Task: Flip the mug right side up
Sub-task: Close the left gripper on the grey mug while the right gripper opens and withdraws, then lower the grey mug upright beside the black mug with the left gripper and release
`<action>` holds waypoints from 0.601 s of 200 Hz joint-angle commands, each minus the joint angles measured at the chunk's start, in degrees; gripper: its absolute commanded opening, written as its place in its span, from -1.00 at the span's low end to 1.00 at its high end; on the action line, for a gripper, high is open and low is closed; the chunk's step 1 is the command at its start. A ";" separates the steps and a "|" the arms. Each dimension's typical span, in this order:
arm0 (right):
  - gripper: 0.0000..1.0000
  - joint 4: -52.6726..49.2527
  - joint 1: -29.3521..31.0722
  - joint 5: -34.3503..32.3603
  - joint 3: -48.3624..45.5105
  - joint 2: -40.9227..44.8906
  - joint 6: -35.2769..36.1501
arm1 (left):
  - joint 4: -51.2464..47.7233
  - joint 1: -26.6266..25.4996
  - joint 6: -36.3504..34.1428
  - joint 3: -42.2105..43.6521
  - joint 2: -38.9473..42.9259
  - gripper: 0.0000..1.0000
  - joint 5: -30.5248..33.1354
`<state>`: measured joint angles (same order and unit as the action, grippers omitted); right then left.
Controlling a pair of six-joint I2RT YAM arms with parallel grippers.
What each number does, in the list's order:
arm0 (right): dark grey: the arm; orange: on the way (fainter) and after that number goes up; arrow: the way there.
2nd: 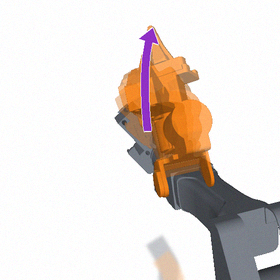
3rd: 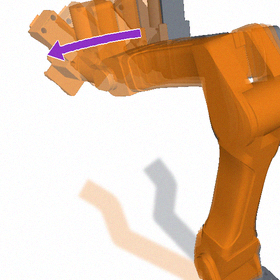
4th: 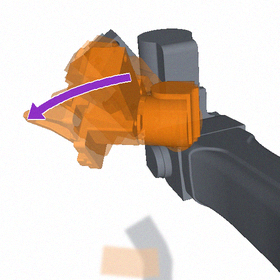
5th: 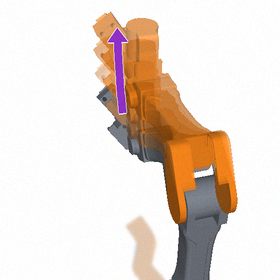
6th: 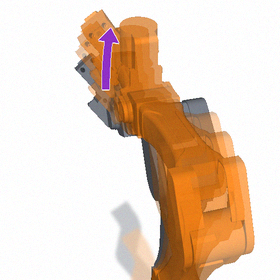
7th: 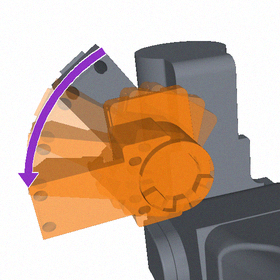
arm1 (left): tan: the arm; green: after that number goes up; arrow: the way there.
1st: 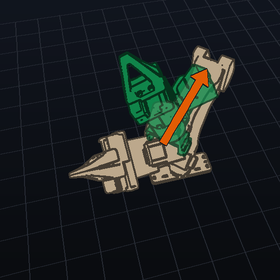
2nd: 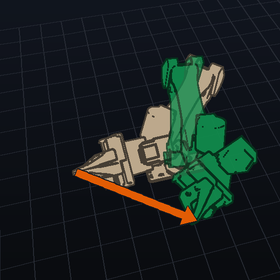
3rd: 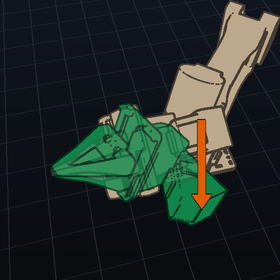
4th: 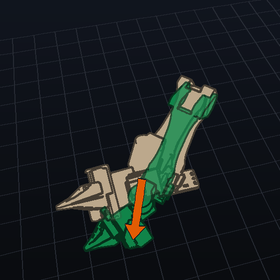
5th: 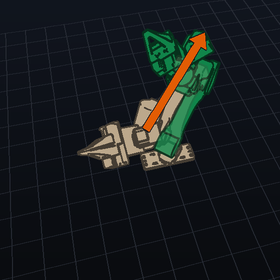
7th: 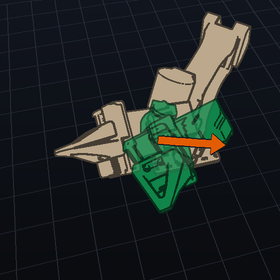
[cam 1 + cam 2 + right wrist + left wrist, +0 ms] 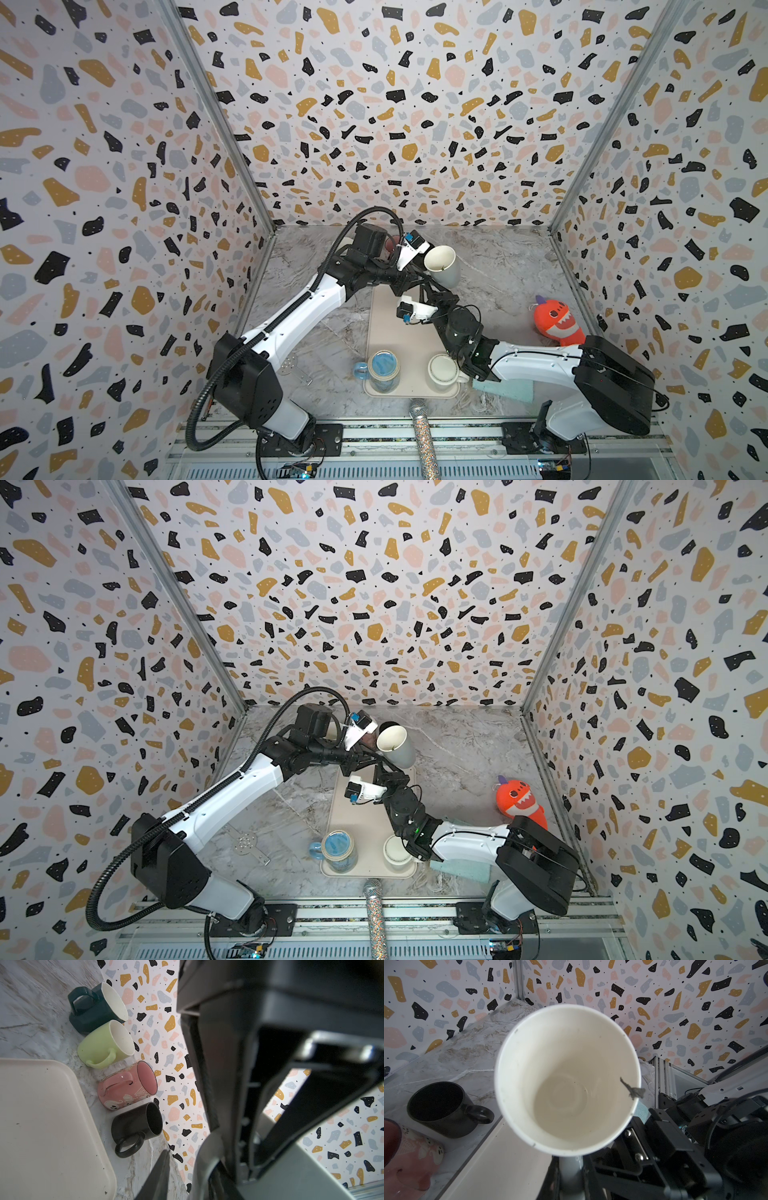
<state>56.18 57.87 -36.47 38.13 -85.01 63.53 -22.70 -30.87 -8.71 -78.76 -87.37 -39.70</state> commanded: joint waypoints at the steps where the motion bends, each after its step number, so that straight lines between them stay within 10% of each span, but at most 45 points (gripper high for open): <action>1: -0.29 7.40 -0.59 -5.52 0.29 4.50 0.17 | 0.54 -0.07 0.85 -1.35 -0.80 -1.00 1.08; 120: -0.15 -5.45 -3.71 -8.78 -4.73 26.42 -16.44 | 10.43 -0.30 10.33 -6.22 -8.84 -1.00 7.21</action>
<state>55.42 55.05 -44.21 33.67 -63.31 56.10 -21.23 -30.87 -1.67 -80.51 -95.59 -32.80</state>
